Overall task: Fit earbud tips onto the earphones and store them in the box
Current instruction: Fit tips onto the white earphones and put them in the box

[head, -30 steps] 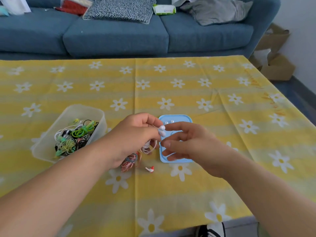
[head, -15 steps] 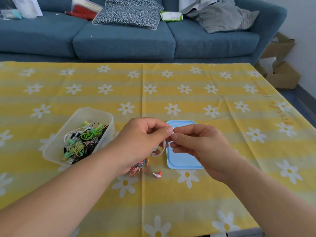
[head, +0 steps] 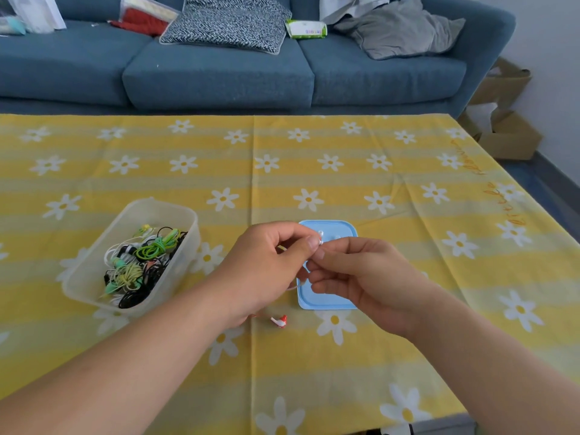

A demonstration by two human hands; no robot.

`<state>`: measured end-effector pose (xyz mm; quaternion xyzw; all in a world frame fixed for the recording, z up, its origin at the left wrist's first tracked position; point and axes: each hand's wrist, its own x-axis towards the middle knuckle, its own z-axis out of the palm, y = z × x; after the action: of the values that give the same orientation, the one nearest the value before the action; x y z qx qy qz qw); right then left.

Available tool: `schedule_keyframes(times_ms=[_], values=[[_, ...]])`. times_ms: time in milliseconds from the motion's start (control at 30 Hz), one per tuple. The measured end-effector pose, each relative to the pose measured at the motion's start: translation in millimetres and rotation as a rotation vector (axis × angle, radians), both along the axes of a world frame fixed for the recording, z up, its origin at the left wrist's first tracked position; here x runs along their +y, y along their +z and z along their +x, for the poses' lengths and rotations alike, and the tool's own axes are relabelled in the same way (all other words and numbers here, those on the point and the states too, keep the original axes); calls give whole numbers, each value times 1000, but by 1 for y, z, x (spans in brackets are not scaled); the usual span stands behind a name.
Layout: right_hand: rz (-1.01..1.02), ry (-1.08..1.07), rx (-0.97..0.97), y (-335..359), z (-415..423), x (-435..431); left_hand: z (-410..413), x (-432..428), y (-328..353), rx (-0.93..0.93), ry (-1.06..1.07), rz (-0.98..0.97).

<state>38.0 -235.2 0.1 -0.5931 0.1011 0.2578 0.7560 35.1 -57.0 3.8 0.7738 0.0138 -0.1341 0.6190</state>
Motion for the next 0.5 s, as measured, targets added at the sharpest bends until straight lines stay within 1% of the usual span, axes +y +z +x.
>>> schedule_keyframes(times_ms=[67, 100, 133, 233, 300, 367, 500], values=[[50, 16, 69, 0, 2, -7, 2, -6, -4, 24, 41, -5], [23, 13, 82, 0, 3, -11, 3, -8, -6, 47, 66, 0], [-68, -16, 68, -2, 5, -17, 4, -9, -8, 74, 91, 11], [-558, -195, -78, -12, 14, -35, 7, -12, -13, 142, 137, 31], [-777, -270, -153, -22, 22, -41, 10, -15, -15, 153, 152, 23], [-881, -239, -224, -32, 30, -39, 12, -17, -14, 163, 168, 2], [-1012, -138, -324, -50, 45, -30, 16, -17, -14, 186, 221, -52]])
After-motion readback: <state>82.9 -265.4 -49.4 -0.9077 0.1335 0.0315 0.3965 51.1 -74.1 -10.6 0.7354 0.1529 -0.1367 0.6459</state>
